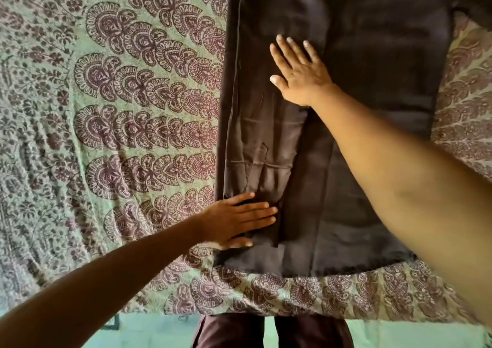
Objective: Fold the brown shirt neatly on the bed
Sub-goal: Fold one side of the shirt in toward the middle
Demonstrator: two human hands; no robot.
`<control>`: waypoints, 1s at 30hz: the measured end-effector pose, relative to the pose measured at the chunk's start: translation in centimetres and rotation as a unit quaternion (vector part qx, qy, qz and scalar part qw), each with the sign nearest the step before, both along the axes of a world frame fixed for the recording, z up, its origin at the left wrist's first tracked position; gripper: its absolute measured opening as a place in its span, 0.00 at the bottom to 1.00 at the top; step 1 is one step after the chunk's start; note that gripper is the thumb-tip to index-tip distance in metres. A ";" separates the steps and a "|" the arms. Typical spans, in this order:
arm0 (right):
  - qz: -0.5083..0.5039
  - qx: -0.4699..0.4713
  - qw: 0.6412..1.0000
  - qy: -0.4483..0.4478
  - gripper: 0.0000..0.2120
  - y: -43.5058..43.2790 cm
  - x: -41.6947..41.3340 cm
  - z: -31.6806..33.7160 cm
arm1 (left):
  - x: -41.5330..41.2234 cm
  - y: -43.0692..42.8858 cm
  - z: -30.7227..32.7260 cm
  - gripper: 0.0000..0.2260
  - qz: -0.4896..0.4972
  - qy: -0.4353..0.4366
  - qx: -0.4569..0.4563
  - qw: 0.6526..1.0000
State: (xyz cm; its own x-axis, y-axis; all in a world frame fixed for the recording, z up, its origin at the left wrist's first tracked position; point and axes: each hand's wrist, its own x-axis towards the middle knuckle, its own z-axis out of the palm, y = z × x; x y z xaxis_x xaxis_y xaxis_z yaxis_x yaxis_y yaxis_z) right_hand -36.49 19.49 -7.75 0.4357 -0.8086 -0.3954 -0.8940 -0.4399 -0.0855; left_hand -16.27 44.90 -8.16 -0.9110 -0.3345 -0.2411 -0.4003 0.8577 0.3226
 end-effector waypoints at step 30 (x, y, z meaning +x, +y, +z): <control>-0.185 -0.015 0.968 -0.170 0.25 14.0 -4.7 5.7 | -3.5 -0.4 5.4 0.18 0.470 0.211 0.125 0.848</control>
